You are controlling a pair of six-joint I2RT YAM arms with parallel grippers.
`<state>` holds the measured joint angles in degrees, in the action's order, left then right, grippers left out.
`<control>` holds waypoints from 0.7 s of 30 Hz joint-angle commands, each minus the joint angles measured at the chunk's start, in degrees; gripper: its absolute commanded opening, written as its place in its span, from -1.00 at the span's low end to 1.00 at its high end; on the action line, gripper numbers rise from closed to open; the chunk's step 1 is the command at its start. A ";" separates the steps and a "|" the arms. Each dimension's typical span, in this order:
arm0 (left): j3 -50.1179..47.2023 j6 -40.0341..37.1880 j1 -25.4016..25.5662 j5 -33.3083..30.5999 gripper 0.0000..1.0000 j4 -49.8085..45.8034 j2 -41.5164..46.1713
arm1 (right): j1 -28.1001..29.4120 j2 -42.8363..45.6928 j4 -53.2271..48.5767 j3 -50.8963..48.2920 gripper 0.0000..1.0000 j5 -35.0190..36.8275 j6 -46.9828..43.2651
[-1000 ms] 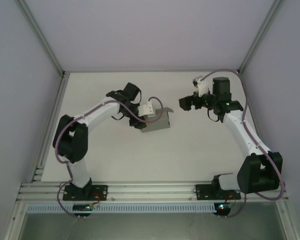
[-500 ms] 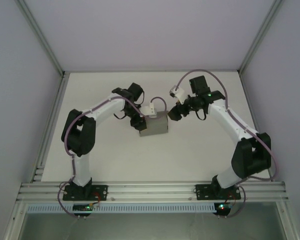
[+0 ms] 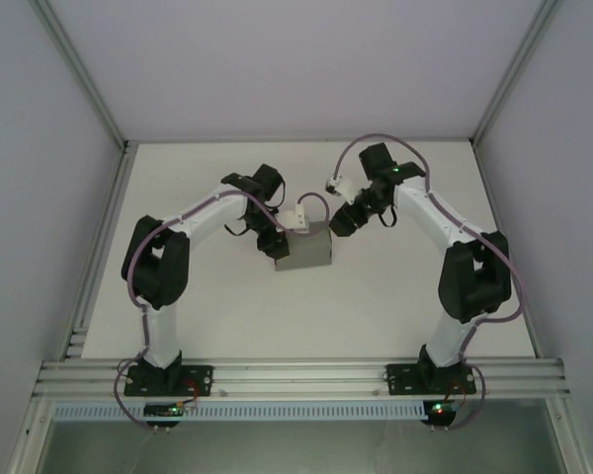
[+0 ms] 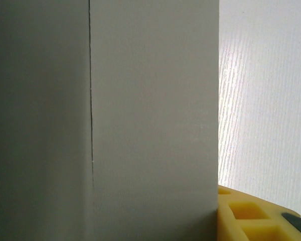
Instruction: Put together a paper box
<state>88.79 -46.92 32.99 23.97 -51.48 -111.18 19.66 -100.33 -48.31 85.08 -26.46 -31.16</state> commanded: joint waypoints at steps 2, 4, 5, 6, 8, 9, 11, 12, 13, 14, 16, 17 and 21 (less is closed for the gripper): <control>0.66 -1.27 -0.03 0.24 -0.29 -1.87 -0.52 | 0.34 -2.52 -2.06 2.83 0.03 -2.41 -0.25; 0.64 -1.25 0.05 0.48 -0.30 -1.75 -0.53 | 0.46 -2.93 -1.78 2.92 -0.19 -2.87 0.47; 0.72 -1.33 -0.01 0.79 -0.30 -1.57 -0.47 | 0.52 -3.07 -1.74 3.07 -0.30 -3.11 0.72; 0.68 -1.21 0.03 0.83 -0.29 -1.24 -0.37 | 0.58 -3.03 -1.92 3.17 -0.41 -3.46 0.83; 0.60 -1.14 -0.03 0.95 -0.30 -1.07 -0.18 | 0.73 -3.03 -2.50 3.40 -0.56 -3.69 0.88; 0.58 -1.16 -0.01 0.90 -0.30 -0.91 -0.10 | 0.76 -2.96 -2.97 3.48 -0.62 -4.12 0.75; 0.41 -1.09 0.01 0.86 -0.30 -0.43 0.17 | 0.90 -2.94 -3.83 3.45 -0.68 -4.51 0.57; 0.18 -1.00 -0.01 0.83 -0.30 -0.21 0.26 | 0.91 -2.94 -4.14 3.39 -0.70 -4.83 0.57; 0.16 -0.91 -0.03 0.84 -0.30 0.02 0.34 | 1.13 -2.94 -4.54 3.19 -0.74 -4.90 0.58; 0.08 -0.90 -0.02 0.91 -0.30 0.23 0.43 | 1.33 -2.89 -4.68 2.81 -0.79 -5.06 0.73; 0.05 -0.31 -0.01 0.91 -0.30 0.90 0.43 | 1.81 -2.63 -4.27 2.00 -0.83 -4.97 2.04; 0.06 -0.04 -0.03 0.91 -0.30 1.15 0.43 | 2.20 -2.28 -3.25 1.31 -0.87 -4.53 4.11; 0.14 1.75 -0.01 0.82 -0.30 2.10 0.17 | 4.42 1.40 5.29 -3.33 -1.00 0.01 18.28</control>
<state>88.79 -46.09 32.93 23.79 -51.27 -111.18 21.43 -101.49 -46.85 84.73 -27.79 -23.70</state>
